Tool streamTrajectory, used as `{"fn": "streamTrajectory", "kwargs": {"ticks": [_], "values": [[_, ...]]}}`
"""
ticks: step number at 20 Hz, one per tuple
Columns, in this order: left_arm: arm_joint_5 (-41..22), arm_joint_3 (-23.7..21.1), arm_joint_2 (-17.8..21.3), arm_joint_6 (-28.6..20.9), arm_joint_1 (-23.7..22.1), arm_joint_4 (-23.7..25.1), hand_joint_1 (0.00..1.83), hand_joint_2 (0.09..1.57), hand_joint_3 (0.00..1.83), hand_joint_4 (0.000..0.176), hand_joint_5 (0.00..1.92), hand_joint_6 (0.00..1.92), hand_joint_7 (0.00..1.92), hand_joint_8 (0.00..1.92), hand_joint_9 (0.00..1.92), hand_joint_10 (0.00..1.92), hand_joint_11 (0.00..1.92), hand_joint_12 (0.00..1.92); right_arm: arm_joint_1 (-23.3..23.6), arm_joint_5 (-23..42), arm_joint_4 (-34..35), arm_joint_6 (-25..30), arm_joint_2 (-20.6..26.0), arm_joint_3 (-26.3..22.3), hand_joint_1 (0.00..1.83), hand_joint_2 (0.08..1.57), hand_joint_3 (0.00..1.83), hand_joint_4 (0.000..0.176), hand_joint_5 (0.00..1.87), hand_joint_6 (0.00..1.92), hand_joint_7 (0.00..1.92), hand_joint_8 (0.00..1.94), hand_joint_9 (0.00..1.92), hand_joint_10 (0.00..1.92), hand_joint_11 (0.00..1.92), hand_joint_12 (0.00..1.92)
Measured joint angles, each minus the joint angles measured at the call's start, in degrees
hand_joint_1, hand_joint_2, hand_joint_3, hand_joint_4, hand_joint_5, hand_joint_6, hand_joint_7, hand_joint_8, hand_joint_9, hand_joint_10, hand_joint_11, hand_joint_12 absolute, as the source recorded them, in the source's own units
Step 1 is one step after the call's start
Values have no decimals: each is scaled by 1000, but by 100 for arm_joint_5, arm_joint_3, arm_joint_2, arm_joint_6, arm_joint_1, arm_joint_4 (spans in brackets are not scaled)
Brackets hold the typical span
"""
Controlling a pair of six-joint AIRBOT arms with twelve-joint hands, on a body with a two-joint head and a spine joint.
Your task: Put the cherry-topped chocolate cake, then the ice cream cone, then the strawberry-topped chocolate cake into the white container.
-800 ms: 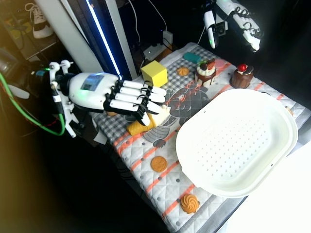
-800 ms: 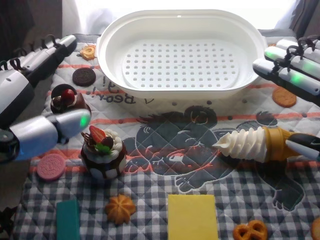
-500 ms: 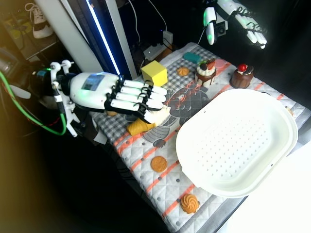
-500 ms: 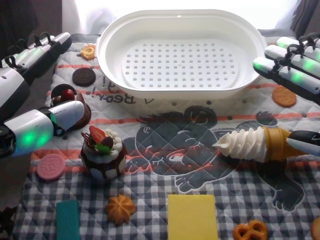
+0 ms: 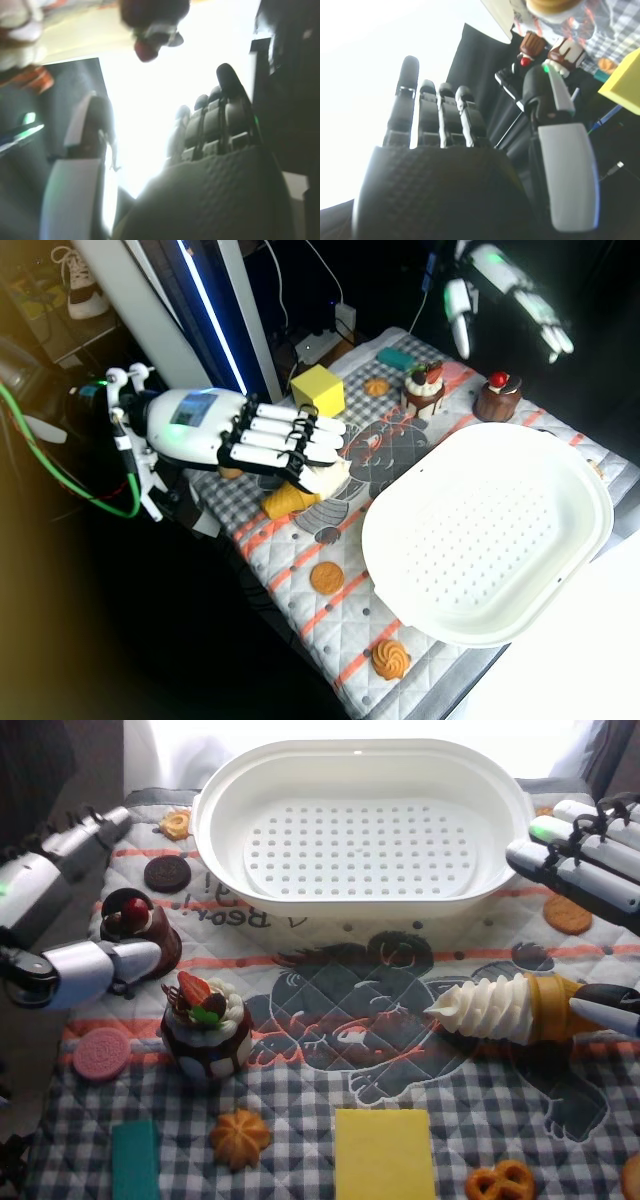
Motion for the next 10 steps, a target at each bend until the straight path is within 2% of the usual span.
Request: {"fn": "streamTrajectory", "kwargs": {"ticks": [1,2,3,4,5,6,7,8,9,10], "values": [[151,120,-98,9,-31,-46,926,1133,0,69,59,2,0,0,0,0,0,583,0,7,7,0,0,0,566,1280,1,0,0,0,0,0,0,0,0,571],[282,201,-151,11,-55,-140,945,1142,1,68,52,2,0,0,0,0,0,532,0,11,-4,2,0,0,545,1283,1,0,0,0,0,0,0,0,0,621],[387,280,-208,26,-63,-199,996,1146,0,47,49,1,0,0,0,0,0,628,0,4,-2,0,0,0,578,1284,0,0,0,0,0,0,0,0,0,628],[485,389,-280,33,-68,-286,996,1141,0,42,81,2,31,4,85,23,0,897,0,7,0,0,0,0,621,1287,0,0,0,0,0,0,1,0,0,691],[649,483,-350,140,-114,-422,1025,1135,0,34,127,7,112,16,173,43,0,1035,0,9,4,0,0,0,644,1288,0,0,0,0,0,0,9,3,0,778],[752,549,-409,286,-153,-505,1093,1142,0,6,160,8,262,40,292,76,0,1175,-2,9,2,0,0,0,644,1289,0,0,0,0,0,0,15,6,0,843],[844,608,-496,507,-219,-597,1196,1144,1,0,256,4,518,80,443,566,77,1525,-11,15,-2,0,0,0,659,1295,1,0,0,0,0,0,6,2,0,886],[903,632,-568,741,-286,-660,1297,1193,0,0,348,11,718,1087,572,991,322,1685,-11,15,0,2,0,0,655,1294,0,0,0,0,0,0,0,0,0,856],[920,654,-603,876,-339,-664,1312,1214,1,0,425,20,734,1328,582,1283,400,1812,-13,15,4,2,0,0,657,1299,3,0,0,0,0,0,0,0,0,849],[879,673,-614,887,-345,-656,1318,1208,1,0,536,34,759,1350,572,1366,430,1844,-13,17,20,0,0,0,658,1303,4,0,0,0,0,0,0,0,0,847]]}}
